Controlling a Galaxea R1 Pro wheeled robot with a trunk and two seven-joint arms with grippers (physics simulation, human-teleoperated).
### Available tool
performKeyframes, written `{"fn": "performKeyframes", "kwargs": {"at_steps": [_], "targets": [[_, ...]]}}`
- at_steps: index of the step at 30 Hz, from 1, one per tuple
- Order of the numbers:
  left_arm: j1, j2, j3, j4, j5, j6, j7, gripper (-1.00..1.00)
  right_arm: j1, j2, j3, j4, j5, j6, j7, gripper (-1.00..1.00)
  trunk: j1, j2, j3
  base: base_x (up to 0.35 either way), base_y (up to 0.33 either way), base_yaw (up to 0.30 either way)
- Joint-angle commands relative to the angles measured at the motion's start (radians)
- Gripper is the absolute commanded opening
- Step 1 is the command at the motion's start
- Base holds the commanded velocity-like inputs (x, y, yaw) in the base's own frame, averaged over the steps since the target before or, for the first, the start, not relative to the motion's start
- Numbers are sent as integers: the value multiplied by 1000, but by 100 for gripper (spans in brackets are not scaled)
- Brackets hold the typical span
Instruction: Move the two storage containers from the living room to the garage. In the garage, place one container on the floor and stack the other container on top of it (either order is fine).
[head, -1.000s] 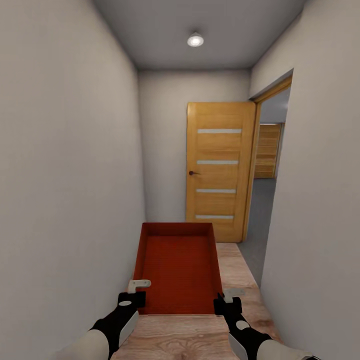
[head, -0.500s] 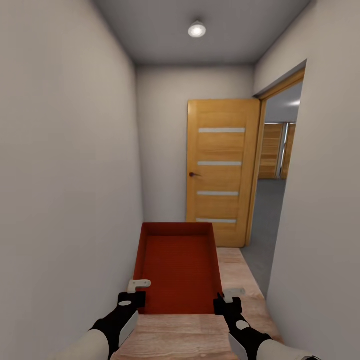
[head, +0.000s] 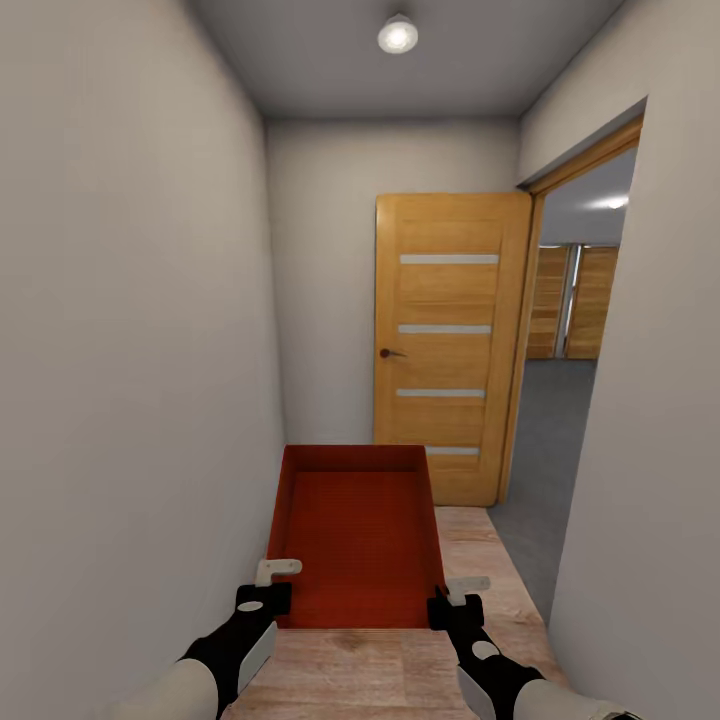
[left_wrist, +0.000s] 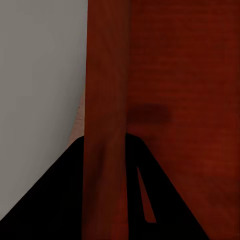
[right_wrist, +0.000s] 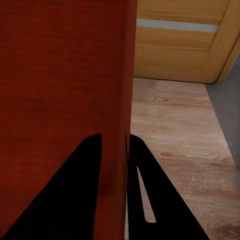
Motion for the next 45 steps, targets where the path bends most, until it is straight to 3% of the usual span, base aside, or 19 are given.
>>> {"fn": "performKeyframes", "kwargs": {"at_steps": [1,30,45], "targets": [[-2,20,69,-13,-2,4,10,-100,0,0,-10,1,2,0,0,-100,1,-1,-2,323,0,0],[-2,20,69,-13,-2,4,10,-100,0,-2,-10,1,2,0,0,-100,1,-1,-2,323,0,0],[-2,20,69,-13,-2,3,10,-100,0,0,-10,1,2,0,-3,-100,1,-1,-2,323,0,-257]]}}
